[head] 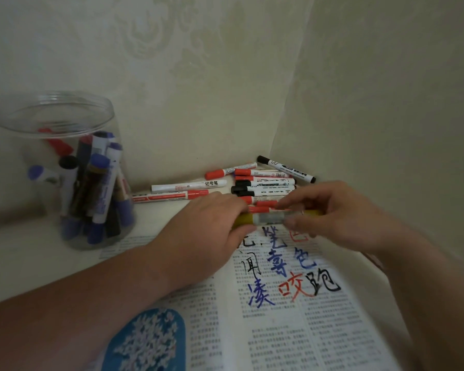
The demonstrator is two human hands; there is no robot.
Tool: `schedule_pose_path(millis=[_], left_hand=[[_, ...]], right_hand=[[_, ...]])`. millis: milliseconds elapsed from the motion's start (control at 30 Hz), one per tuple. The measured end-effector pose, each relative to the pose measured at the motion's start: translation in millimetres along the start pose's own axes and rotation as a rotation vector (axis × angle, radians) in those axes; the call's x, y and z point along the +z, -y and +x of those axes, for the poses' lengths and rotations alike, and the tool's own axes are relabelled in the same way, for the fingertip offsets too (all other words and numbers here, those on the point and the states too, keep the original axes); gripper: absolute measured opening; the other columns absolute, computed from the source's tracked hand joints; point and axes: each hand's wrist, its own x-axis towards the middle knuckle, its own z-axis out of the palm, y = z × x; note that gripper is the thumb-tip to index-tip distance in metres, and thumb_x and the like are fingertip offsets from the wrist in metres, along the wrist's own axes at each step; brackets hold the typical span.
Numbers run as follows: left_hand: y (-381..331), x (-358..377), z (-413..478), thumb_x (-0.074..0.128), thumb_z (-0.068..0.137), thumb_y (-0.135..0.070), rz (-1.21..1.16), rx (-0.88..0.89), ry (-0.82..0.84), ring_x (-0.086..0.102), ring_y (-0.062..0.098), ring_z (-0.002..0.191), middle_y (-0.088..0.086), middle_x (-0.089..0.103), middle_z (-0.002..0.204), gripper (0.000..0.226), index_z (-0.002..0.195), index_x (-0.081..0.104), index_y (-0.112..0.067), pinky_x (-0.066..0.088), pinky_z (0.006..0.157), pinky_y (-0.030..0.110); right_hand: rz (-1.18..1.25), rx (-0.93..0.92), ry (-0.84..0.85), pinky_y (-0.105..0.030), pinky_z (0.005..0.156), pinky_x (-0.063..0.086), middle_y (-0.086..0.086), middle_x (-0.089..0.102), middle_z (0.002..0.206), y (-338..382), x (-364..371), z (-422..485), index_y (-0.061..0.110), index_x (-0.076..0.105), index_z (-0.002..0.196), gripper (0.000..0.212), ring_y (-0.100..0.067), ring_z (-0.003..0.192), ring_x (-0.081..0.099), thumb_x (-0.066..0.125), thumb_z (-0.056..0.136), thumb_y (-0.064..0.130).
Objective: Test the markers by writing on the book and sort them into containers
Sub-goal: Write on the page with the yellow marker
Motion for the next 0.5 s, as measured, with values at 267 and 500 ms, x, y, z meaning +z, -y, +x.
schedule_pose_path(millis=[267,500], left_hand=[[-9.4,1.6,-0.7,0.043,0.104,-0.036,-0.351,-0.071,-0.021,0.054,0.001,0.099,-0.019,0.056,0.106,0.018,0.12,0.05,-0.033,0.041,0.079,0.015],[-0.6,2.6,-2.3,0.041,0.103,-0.045,-0.44,-0.065,0.01,0.065,0.009,0.102,-0.013,0.069,0.111,0.028,0.127,0.05,-0.036,0.053,0.086,0.043]], right_hand=[[0.553,-0.186,-0.147,-0.033,0.048,0.046,-0.011,0.062,0.066,12.1,44.8,4.4,0.006,0.066,0.091,0.019,-0.019,0.052,0.056,0.079,0.081,0.015],[0.452,-0.152,-0.231,-0.031,0.043,0.041,0.007,0.059,0.056,21.2,69.2,2.5,0.011,0.062,0.09,0.018,-0.018,0.048,0.047,0.061,0.088,0.029]])
